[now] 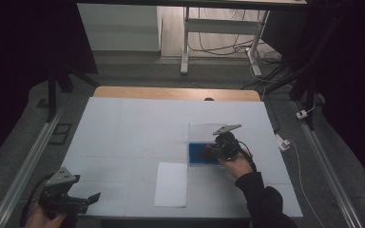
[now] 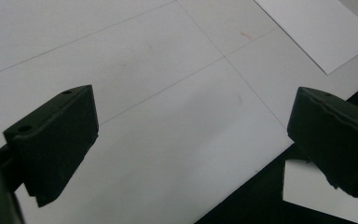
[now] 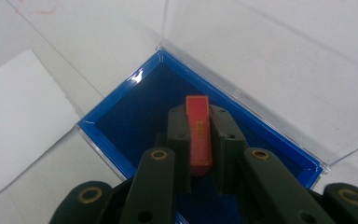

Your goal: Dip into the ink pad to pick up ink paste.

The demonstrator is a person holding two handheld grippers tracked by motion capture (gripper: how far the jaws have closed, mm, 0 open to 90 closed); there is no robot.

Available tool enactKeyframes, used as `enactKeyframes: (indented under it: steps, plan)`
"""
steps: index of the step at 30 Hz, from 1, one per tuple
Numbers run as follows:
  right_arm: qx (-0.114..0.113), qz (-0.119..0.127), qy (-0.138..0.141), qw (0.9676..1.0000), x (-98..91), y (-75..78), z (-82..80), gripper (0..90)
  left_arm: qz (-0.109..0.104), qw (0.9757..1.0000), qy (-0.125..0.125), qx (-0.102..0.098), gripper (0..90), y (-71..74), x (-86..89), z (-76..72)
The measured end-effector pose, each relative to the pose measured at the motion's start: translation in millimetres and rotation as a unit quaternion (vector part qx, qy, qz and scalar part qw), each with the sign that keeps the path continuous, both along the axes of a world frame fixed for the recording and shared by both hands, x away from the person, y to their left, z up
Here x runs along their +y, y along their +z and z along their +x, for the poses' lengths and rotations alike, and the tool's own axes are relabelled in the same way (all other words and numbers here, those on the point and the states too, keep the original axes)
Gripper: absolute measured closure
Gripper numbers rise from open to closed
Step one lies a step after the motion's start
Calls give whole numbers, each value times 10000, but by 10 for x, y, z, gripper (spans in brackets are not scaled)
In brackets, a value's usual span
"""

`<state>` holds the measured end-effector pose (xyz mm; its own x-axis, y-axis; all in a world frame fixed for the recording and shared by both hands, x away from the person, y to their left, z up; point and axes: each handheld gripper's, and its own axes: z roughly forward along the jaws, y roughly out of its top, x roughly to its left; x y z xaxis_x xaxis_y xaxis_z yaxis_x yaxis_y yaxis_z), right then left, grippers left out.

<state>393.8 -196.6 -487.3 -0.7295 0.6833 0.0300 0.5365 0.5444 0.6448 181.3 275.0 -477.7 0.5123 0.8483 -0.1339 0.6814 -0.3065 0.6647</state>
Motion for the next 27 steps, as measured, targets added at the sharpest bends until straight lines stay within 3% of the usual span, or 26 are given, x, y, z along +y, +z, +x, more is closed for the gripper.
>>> enactKeyframes:
  steps: [5, 15, 20, 27]
  plan:
    - [47, 61, -6, 10000, -23, -1, 15, 803, 4, 10000, 4, -4, 22, -1, -1, 1]
    - [-207, -271, 100, 9994, 48, 45, -47, 795, -4, 10000, 7, -3, 22, 0, 1, 0]
    - [-440, 9, 39, 9990, 3, 175, -76, 794, -4, 10000, 8, 0, 22, -1, 2, 0]
    - [-456, 126, -8, 9989, -36, 232, -78, 794, 1, 10000, 12, 2, 23, -1, 0, 2]
